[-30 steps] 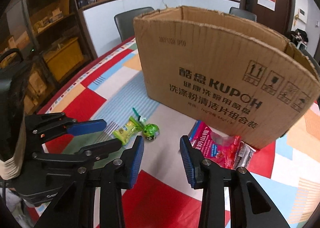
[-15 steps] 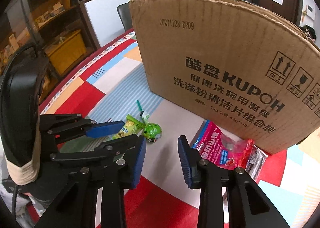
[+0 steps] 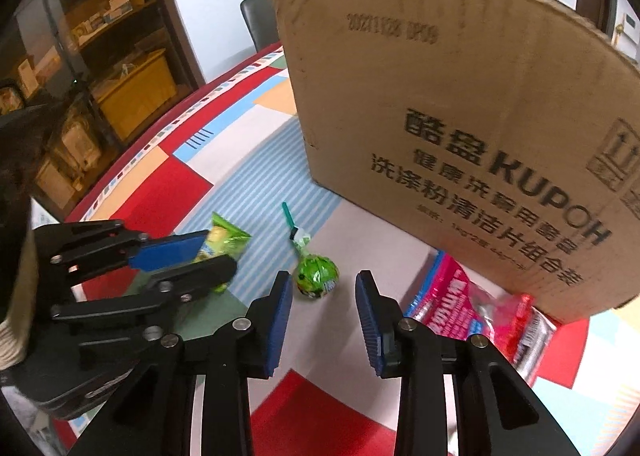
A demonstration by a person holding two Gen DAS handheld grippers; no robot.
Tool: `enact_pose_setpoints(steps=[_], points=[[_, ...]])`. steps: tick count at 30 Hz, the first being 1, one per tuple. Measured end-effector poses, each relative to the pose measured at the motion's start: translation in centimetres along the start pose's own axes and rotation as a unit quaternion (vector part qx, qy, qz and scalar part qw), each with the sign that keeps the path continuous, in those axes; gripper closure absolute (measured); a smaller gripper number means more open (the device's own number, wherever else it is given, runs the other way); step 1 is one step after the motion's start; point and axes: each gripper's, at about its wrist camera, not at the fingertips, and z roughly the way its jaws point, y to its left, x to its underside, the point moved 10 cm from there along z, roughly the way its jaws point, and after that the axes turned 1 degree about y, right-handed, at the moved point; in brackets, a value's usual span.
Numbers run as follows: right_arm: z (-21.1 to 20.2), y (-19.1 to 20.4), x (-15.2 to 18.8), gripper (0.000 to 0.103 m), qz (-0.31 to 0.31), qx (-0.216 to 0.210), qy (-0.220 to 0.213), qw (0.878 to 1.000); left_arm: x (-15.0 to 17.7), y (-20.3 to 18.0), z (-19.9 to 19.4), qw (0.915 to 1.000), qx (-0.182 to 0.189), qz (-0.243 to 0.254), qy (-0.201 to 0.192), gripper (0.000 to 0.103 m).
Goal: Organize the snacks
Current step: 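Grasp the green lollipop with the right tool while the left grasps the yellow-green candy, then carry both candies over the box and open both tools to drop them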
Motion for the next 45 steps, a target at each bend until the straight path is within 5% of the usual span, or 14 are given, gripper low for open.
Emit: enact_pose_setpoints(steps=[11, 20, 32, 45], points=[[1.4, 0.0, 0.3, 0.077, 0.011, -0.003, 0.012, 1.000, -0.1, 0.0, -0.7, 0.9998, 0.006, -0.015, -0.008, 0.083], [-1.8, 0.0, 0.3, 0.077, 0.027, 0.002, -0.025, 0.999, -0.9, -1.2, -3.6, 0.9991, 0.013, -0.012, -0.039, 0.083], [-9.4, -0.3, -0.9, 0.077, 0.038, 0.027, -0.113, 0.993, -4.1, -3.6, -9.0, 0.9943, 0.026, 0.014, -0.102, 0.083], [-18.4, -4.0, -4.3, 0.077, 0.080, 0.072, -0.218, 0.970, -10.8, -7.7, -13.3, 0.9810, 0.044, 0.054, -0.181, 0.083]])
